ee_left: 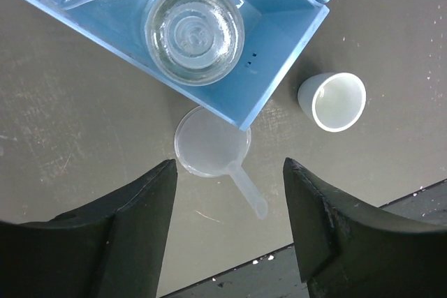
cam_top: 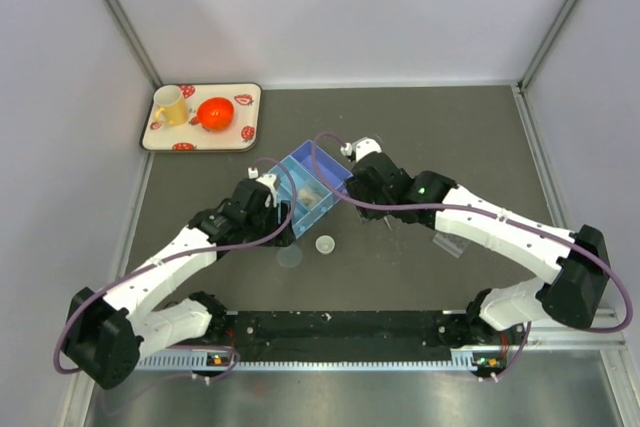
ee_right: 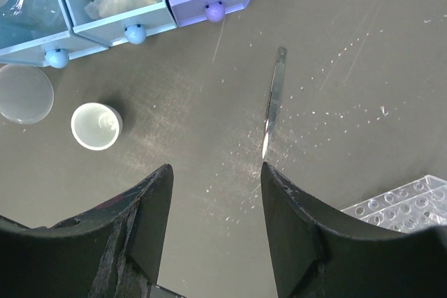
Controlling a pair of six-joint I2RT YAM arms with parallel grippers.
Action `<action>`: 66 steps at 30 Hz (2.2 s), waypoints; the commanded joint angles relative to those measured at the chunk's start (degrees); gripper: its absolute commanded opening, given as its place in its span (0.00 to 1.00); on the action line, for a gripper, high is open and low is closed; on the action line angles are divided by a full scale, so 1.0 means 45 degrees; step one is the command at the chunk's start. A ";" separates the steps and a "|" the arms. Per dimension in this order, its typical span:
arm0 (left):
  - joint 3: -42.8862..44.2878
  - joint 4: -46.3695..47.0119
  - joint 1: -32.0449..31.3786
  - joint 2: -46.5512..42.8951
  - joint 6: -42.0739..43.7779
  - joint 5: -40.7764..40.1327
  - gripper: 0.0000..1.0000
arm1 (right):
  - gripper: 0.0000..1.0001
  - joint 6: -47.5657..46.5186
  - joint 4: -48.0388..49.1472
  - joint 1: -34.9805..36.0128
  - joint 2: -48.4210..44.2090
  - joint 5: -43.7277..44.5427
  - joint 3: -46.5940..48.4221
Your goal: Organize the chemistry lab equipment
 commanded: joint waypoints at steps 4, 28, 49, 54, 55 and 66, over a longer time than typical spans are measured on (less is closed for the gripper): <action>-0.0132 0.1204 -0.0158 0.0390 -0.0273 -0.0263 0.55 | 0.54 0.0217 0.0569 0.0168 -0.0710 0.0020 -0.0346; 0.0083 -0.0494 -0.0646 -0.0294 -0.0117 -0.0556 0.43 | 0.53 0.0412 0.0706 0.0149 -0.0750 -0.0311 -0.0561; 0.1311 -0.1879 -0.0666 -0.1990 0.0039 0.0322 0.03 | 0.52 0.1329 0.0881 0.0169 -0.2721 -0.2106 -0.1830; 0.2542 -0.2214 -0.0665 -0.3084 -0.0175 0.1942 0.01 | 0.52 0.2460 0.1740 0.0169 -0.4750 -0.4157 -0.2784; 0.2659 -0.1865 -0.0646 -0.3241 -0.0408 0.2196 0.01 | 0.52 0.2657 0.2186 0.0169 -0.5063 -0.4314 -0.2923; 0.2563 0.1827 -0.0627 -0.3244 -0.2595 0.5885 0.01 | 0.51 0.6091 0.5995 0.0169 -0.8365 -0.7576 -0.5286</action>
